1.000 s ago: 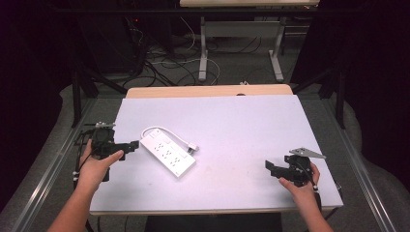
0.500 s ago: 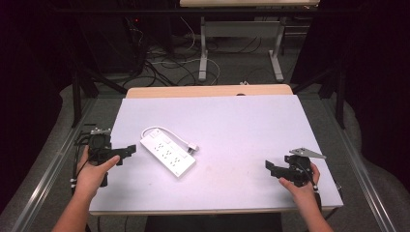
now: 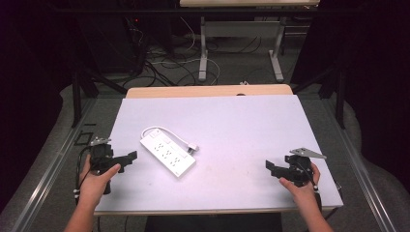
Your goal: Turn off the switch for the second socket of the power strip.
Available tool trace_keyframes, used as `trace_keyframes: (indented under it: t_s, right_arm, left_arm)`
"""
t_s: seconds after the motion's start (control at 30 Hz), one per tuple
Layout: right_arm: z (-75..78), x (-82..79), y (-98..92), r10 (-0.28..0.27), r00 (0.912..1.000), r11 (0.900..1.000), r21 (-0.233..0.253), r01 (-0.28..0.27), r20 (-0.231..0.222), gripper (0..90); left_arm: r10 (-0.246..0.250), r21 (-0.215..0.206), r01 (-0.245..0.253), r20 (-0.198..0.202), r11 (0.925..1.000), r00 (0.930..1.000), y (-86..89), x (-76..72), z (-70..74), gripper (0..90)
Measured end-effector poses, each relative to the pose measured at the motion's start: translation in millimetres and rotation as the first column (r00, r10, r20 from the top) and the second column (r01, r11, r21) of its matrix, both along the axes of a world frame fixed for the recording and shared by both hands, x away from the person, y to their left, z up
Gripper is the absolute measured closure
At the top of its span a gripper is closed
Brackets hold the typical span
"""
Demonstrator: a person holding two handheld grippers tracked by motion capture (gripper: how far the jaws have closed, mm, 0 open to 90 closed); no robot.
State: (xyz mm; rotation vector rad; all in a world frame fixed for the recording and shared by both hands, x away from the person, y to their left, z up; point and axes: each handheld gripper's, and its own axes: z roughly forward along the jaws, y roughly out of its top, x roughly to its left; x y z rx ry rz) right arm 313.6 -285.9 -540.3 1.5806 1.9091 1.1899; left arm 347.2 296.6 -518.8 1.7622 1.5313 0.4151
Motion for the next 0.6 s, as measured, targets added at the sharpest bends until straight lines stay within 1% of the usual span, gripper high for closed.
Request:
trace_keyframes:
  t_s: [0.03, 0.07, 0.1, 0.17, 0.2, 0.23, 0.3, 0.4, 0.43, 0.47, 0.5, 0.53, 0.57, 0.6]
  right_arm:
    - [-0.1, 0.1, -0.2, 0.001, 1.0, 1.0, -0.001, -0.001, 0.002, 14.7]
    - [-0.1, 0.0, 0.0, 0.001, 1.0, 1.0, -0.001, -0.001, 0.001, 14.7]
    - [0.0, 0.0, 0.0, 0.001, 1.0, 1.0, 0.0, -0.001, 0.001, 14.7]
    - [-0.1, 0.0, 0.0, 0.0, 1.0, 1.0, 0.0, 0.0, 0.001, 14.7]
    - [-0.1, 0.0, -0.1, 0.0, 1.0, 1.0, 0.0, 0.0, 0.0, 14.7]
    - [-0.1, 0.0, -0.1, 0.0, 1.0, 1.0, -0.001, 0.0, 0.0, 14.7]
    - [-0.1, 0.1, -0.2, 0.001, 1.0, 1.0, -0.002, -0.001, 0.002, 14.7]
    - [-0.1, 0.2, -0.3, -0.001, 1.0, 1.0, -0.001, 0.001, 0.003, 14.7]
    - [0.0, 0.1, -0.2, -0.001, 1.0, 1.0, 0.0, 0.001, 0.002, 14.7]
    - [-0.1, 0.3, -0.5, 0.002, 1.0, 1.0, -0.004, -0.002, 0.005, 14.7]
    - [-0.1, 0.1, -0.2, 0.001, 1.0, 1.0, -0.002, -0.001, 0.002, 14.7]
    - [-0.1, 0.0, -0.1, 0.001, 1.0, 1.0, -0.001, -0.001, 0.001, 14.7]
    - [-0.1, 0.0, -0.1, 0.001, 1.0, 1.0, -0.001, -0.001, 0.0, 14.7]
    - [-0.1, 0.0, 0.0, 0.001, 1.0, 1.0, -0.001, -0.001, 0.0, 14.7]
  left_arm:
    - [-0.009, 0.0, 0.009, -0.016, 1.0, 0.9998, 0.9, -1.6, -0.9, 0.7]
    - [-0.001, -0.005, 0.001, -0.001, 1.0, 1.0, 0.3, -2.4, -4.0, 0.7]
    - [-0.008, -0.005, 0.008, -0.009, 1.0, 0.9999, 0.8, -3.7, -5.3, 0.7]
    - [-0.009, -0.006, 0.009, -0.006, 0.9999, 0.9999, 0.5, -5.4, -8.3, 0.7]
    - [-0.012, -0.002, 0.012, -0.014, 0.9999, 0.9998, 0.6, -6.5, -8.5, 0.7]
    - [-0.015, 0.002, 0.015, -0.003, 0.9999, 0.9999, 0.7, -7.2, -9.9, 0.7]
    - [-0.012, 0.0, 0.012, -0.005, 0.9999, 0.9999, 0.8, -9.2, -10.4, 0.7]
    - [-0.008, 0.014, 0.008, 0.004, 0.9999, 1.0, 0.8, -11.6, -13.4, 0.8]
    - [-0.013, 0.017, 0.013, -0.002, 0.9998, 0.9999, 1.1, -12.5, -14.0, 0.8]
    - [-0.01, 0.017, 0.01, 0.008, 0.9998, 0.9999, 0.8, -13.0, -16.1, 0.8]
    - [-0.003, 0.011, 0.003, 0.006, 0.9999, 1.0, 0.2, -13.7, -17.3, 0.8]
    - [-0.008, 0.013, 0.008, 0.007, 0.9999, 0.9999, 0.9, -14.4, -18.3, 0.8]
    - [-0.007, 0.002, 0.007, 0.007, 1.0, 0.9999, 0.5, -15.1, -19.4, 0.8]
    - [-0.009, 0.002, 0.009, 0.011, 1.0, 0.9999, 0.6, -15.6, -20.5, 0.8]
